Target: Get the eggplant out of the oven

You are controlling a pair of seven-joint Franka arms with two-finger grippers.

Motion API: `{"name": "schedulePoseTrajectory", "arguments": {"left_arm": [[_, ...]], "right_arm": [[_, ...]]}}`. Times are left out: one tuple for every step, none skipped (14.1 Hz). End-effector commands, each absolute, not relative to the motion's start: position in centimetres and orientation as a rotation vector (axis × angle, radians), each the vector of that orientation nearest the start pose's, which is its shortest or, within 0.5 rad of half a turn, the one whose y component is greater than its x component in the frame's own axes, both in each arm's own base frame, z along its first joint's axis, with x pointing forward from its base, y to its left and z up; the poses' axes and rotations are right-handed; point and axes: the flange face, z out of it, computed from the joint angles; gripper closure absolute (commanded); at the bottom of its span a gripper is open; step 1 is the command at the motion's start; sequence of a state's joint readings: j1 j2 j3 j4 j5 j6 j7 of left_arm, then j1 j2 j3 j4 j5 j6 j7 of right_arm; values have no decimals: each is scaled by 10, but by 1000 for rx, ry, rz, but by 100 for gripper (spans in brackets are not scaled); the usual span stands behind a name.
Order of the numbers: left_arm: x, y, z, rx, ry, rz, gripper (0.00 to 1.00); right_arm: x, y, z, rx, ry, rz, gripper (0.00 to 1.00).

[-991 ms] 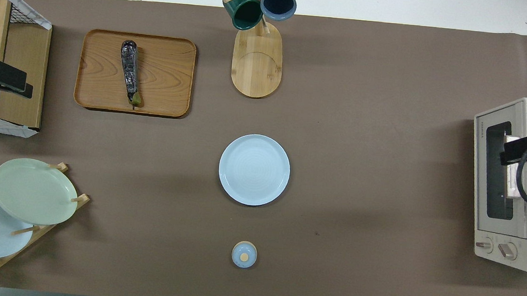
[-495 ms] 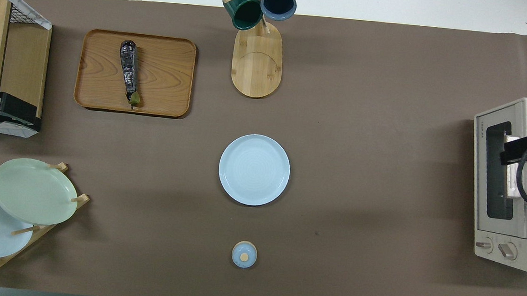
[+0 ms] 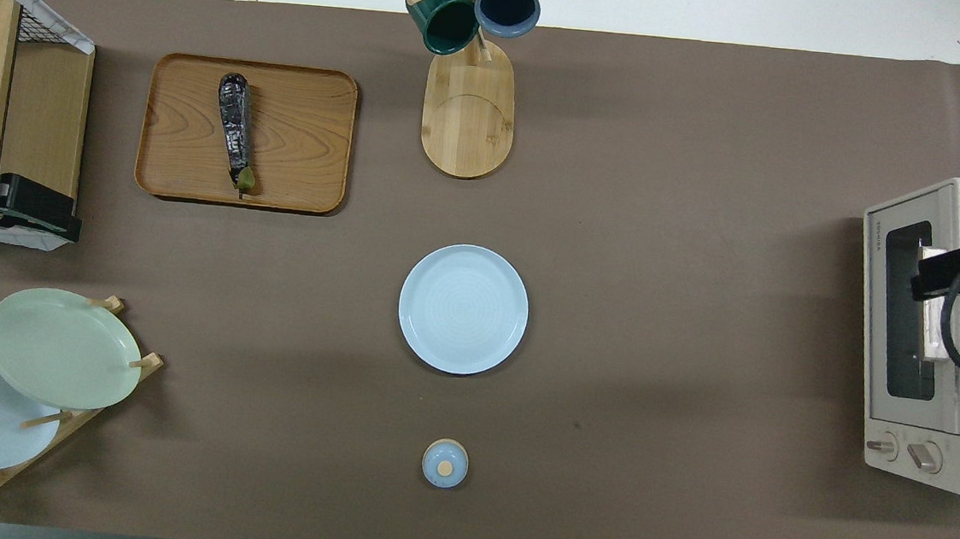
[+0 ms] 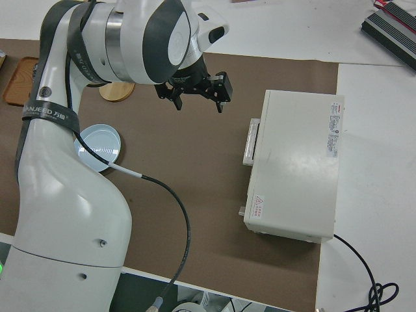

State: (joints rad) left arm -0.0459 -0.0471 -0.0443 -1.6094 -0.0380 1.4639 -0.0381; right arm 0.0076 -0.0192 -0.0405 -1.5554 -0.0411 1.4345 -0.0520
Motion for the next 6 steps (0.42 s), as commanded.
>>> {"name": "schedulePoseTrajectory", "arguments": {"left_arm": [[525, -55, 627, -3151, 77, 135, 0], [524, -54, 627, -3151, 74, 137, 0], [524, -54, 627, -3151, 74, 137, 0], [524, -54, 627, -3153, 74, 138, 0], [525, -53, 627, -3153, 72, 135, 0], [525, -52, 627, -3153, 70, 135, 0]], "right_arm": [[532, -20, 635, -3150, -3, 141, 0], [532, -21, 635, -3149, 0, 141, 0], [532, -21, 635, -3149, 0, 141, 0], [532, -21, 635, -3149, 0, 141, 0], [532, -21, 635, -3150, 0, 139, 0], [532, -21, 635, -3149, 0, 141, 0]]}}
